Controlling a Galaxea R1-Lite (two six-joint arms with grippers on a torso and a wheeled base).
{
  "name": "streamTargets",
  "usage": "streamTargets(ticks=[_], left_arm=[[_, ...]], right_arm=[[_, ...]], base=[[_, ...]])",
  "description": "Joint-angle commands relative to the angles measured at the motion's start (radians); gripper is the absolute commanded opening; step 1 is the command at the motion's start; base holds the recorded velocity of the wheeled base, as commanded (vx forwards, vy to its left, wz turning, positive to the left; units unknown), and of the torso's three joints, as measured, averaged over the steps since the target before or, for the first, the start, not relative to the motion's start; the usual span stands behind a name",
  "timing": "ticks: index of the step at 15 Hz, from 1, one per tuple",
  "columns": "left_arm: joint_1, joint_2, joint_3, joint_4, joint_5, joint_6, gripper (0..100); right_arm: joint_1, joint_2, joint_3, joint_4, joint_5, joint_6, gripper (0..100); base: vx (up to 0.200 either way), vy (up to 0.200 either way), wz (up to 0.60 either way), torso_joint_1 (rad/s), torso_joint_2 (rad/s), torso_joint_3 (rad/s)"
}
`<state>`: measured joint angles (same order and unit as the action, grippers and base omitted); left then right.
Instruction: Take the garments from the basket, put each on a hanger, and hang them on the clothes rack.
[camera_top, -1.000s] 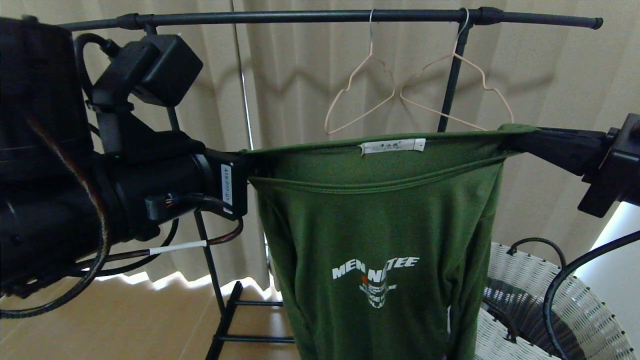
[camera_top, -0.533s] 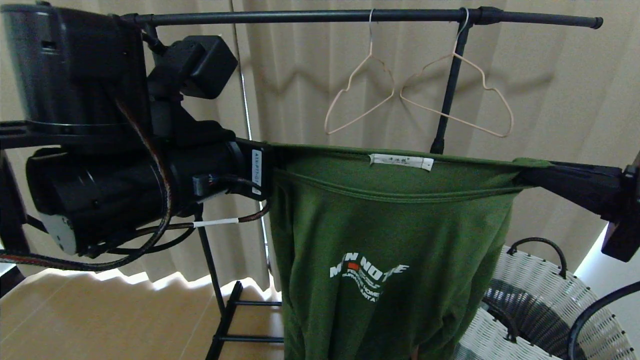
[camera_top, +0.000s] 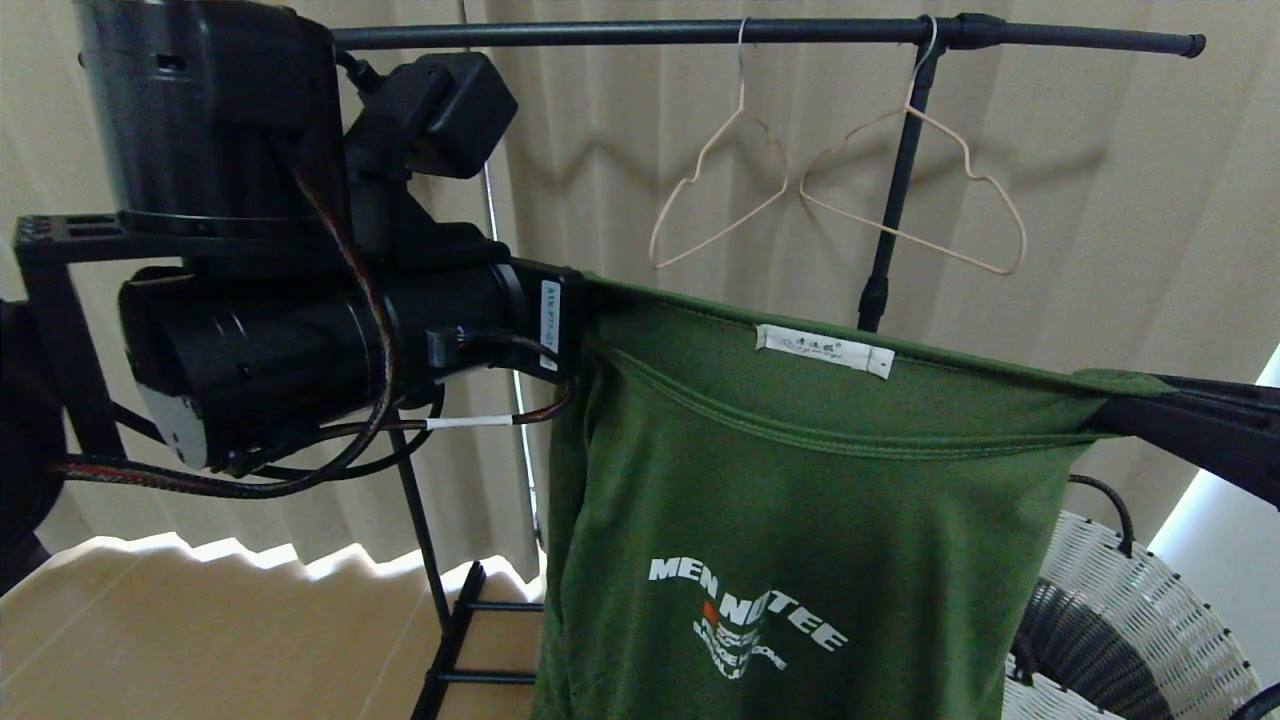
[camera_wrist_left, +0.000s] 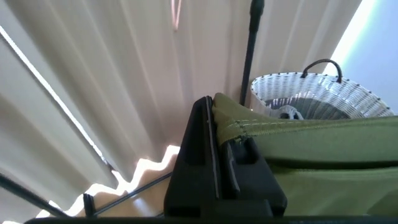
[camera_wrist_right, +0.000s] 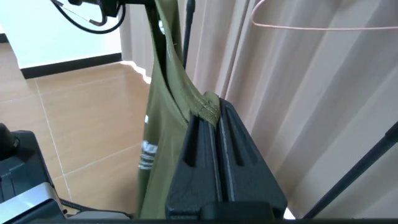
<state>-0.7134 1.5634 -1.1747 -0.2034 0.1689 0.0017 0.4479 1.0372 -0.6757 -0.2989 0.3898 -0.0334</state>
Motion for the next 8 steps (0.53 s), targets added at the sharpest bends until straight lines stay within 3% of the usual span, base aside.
streamTargets(ticks=[1,5,8], left_arm=[[0.000,-0.003,-0.013,-0.007,-0.016,0.009,0],[0.002,-0.059,-0.022,0.010,-0.055,0.012,0],[-0.009,-0.102,-0.019,0.093,-0.062,0.011,0]], right_arm=[[-0.003,0.018,-0.007,-0.002,-0.002,-0.002,0],[-0.049,0.119,-0.065,-0.048,-0.005,-0.002,0],[-0.074,0.230,-0.091,-0.192,-0.012,0.001,0]], base=[[0.000,0.000,0.00,0.000,0.00,0.000],[0.000,0.000,0.00,0.000,0.00,0.000],[0.000,0.000,0.00,0.000,0.00,0.000]])
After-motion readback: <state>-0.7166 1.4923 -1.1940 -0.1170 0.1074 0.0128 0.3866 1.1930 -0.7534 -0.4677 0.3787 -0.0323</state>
